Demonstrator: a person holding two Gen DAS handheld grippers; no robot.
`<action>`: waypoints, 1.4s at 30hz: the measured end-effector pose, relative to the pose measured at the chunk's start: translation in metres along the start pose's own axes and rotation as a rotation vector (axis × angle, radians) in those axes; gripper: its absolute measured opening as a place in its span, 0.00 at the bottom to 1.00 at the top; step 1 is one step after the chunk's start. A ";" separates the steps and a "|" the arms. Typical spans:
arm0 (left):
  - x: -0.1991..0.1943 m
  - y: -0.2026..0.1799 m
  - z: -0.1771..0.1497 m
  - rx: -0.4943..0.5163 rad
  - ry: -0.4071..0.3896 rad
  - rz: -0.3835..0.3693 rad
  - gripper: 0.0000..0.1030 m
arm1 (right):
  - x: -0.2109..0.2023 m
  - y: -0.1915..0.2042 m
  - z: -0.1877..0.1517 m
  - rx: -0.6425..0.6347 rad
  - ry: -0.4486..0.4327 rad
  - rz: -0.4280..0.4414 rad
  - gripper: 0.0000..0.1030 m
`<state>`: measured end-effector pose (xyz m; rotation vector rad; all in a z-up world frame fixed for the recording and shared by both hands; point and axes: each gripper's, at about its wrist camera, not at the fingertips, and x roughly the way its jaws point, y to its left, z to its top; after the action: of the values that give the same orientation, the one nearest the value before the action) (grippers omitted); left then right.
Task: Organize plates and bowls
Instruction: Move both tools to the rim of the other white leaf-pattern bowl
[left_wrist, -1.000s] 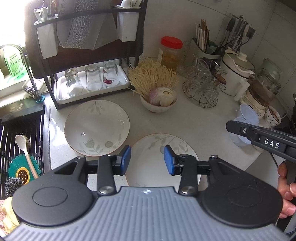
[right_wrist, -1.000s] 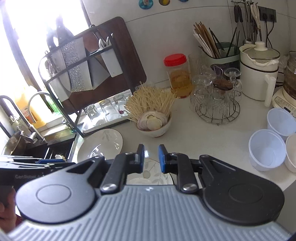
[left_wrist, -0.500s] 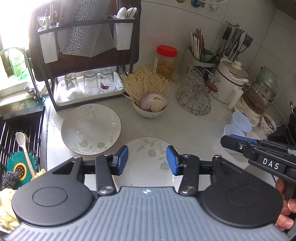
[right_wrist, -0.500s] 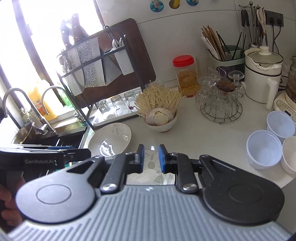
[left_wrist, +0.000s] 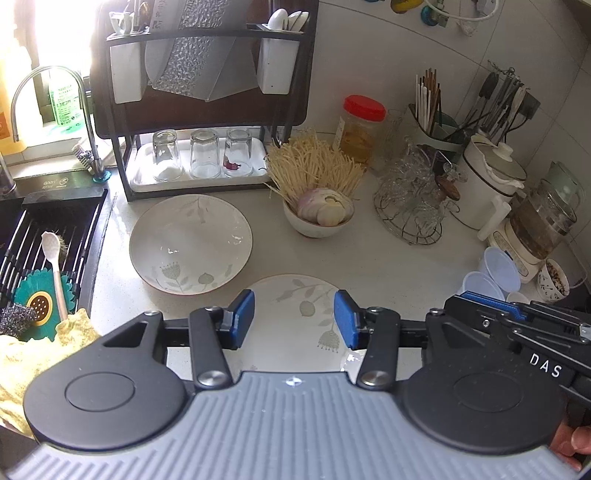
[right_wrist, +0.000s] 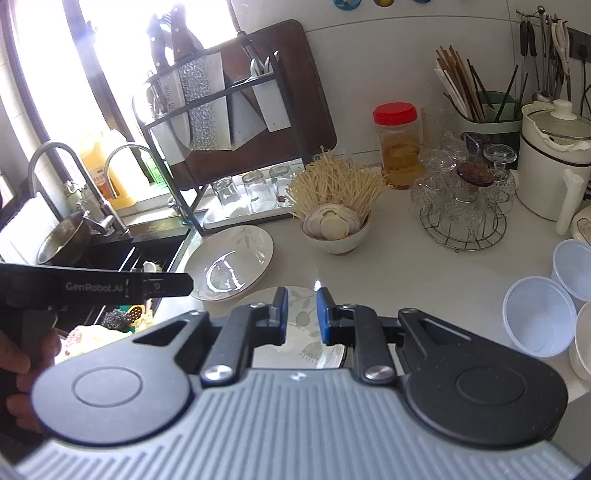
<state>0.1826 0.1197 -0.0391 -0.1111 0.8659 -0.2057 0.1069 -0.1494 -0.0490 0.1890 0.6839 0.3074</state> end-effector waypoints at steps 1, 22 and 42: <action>0.000 0.000 0.000 -0.002 0.001 0.006 0.53 | 0.000 0.000 0.000 -0.001 0.005 0.005 0.20; 0.049 0.074 0.045 -0.039 0.029 -0.031 0.54 | 0.067 0.013 0.024 0.058 0.052 0.001 0.20; 0.137 0.176 0.082 -0.087 0.122 -0.051 0.60 | 0.169 0.026 0.039 0.179 0.140 -0.044 0.64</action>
<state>0.3549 0.2614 -0.1198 -0.2041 0.9941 -0.2245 0.2505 -0.0707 -0.1120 0.3246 0.8539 0.2189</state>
